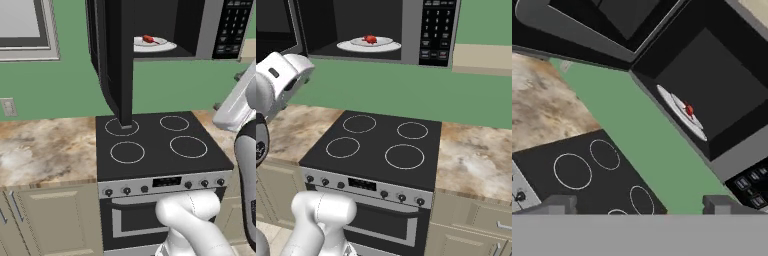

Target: Transport the fish from the fridge to the microwave and turn on the microwave.

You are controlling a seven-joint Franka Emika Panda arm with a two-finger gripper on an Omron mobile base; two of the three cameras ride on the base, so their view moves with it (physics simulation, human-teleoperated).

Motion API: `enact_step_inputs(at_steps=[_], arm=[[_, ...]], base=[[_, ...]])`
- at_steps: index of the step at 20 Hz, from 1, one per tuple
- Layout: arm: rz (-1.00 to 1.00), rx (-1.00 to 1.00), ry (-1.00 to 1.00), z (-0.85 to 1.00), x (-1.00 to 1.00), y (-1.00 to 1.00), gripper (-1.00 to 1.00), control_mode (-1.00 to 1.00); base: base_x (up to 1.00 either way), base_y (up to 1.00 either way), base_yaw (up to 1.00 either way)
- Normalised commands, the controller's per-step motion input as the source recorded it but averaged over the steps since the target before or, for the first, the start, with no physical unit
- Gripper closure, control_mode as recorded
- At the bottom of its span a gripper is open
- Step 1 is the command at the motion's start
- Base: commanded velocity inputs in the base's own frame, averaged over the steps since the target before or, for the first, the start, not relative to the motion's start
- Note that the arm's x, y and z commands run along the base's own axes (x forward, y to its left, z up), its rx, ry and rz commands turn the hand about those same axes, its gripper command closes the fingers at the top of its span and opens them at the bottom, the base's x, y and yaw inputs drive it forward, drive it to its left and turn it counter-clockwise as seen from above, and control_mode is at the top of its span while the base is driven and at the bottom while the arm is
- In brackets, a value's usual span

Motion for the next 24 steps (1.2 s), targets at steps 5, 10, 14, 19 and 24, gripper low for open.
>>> enact_step_inputs(at_steps=[5,10,14,19,24], arm=[[0.00,-0.47,-0.04,-0.07,-0.43,0.42,-1.00,-1.00],[0.00,-0.52,-0.11,-0.28,-0.22,0.82,-1.00,-1.00],[0.00,-0.38,-0.16,-0.06,-0.43,0.39,-1.00,-1.00],[0.00,-0.31,-0.14,0.00,-0.53,0.06,-1.00,-1.00],[0.00,-0.26,-0.12,0.00,-0.30,0.35,-1.00,-1.00]], base=[[0.00,0.00,0.00],[0.00,0.00,0.00],[0.00,0.00,0.00],[0.00,0.00,0.00],[0.00,0.00,0.00]])
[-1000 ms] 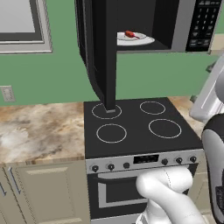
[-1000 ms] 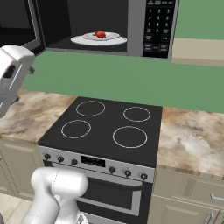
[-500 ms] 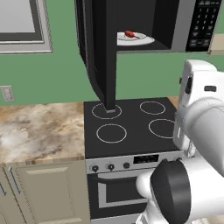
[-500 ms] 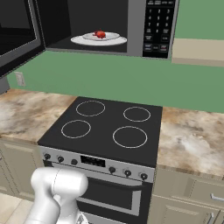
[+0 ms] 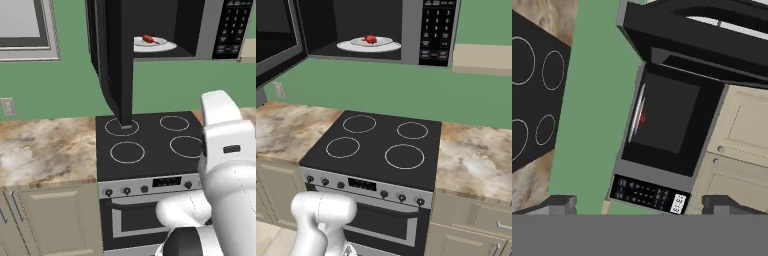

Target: Transport the fish from the fridge to the microwave and turn on the microwave.

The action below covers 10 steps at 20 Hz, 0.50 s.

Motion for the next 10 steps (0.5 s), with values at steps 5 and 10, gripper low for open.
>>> enact_step_inputs(at_steps=[5,10], arm=[[-0.03,-0.13,-0.13,0.00,-0.16,0.46,-1.00,-1.00],[-0.08,-0.04,-0.11,0.00,-0.08,0.42,-1.00,-1.00]], base=[[0.00,0.00,0.00],[0.00,0.00,0.00]])
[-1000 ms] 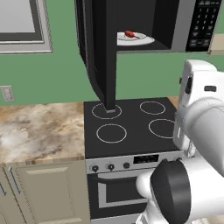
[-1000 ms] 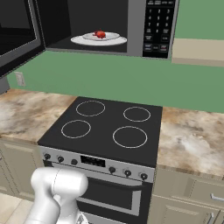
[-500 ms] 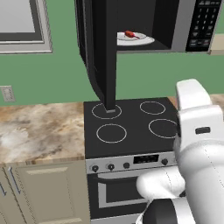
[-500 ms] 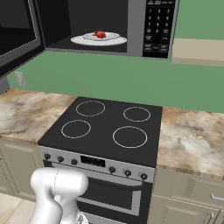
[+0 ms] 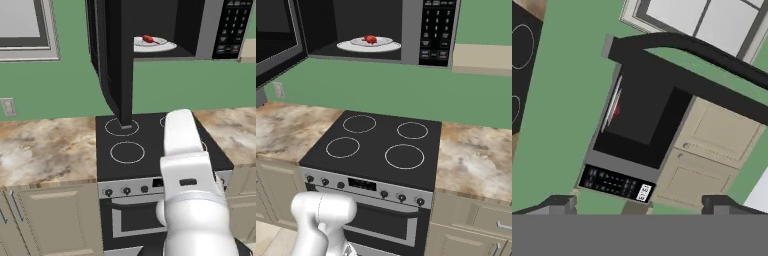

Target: Transport the fish from the fridge to the microwave and turn on the microwave.

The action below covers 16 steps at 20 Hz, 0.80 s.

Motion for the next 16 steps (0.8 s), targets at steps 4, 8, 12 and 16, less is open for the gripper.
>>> enact_step_inputs(at_steps=[4,8,12,16], arm=[[-0.11,-0.03,-0.03,0.00,0.00,0.51,-1.00,-1.00],[-0.14,0.00,0.00,-0.05,0.04,0.60,-1.00,-1.00],[-0.17,0.00,0.00,-0.10,0.17,0.52,-1.00,-1.00],[-0.18,0.00,0.00,-0.16,0.34,0.50,-1.00,-1.00]], base=[[0.00,0.00,0.00],[0.00,0.00,0.00],[0.00,0.00,0.00],[0.00,0.00,0.00]])
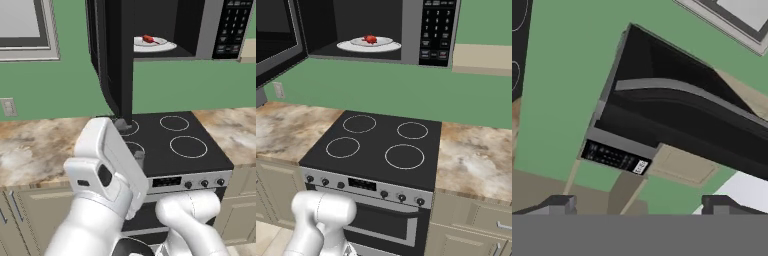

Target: Transport the fish from the fridge to the microwave and turn on the microwave.

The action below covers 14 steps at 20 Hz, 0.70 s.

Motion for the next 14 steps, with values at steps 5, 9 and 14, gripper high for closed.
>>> enact_step_inputs(at_steps=[5,9,14], arm=[[-0.17,-0.01,0.00,-0.17,0.53,0.42,-1.00,-1.00],[-0.14,-0.01,0.00,-0.18,0.61,0.19,-1.00,-1.00],[-0.13,0.00,0.00,-0.20,0.61,0.19,-1.00,-1.00]], base=[[0.00,0.00,0.00],[0.00,0.00,0.00],[0.00,0.00,0.00]])
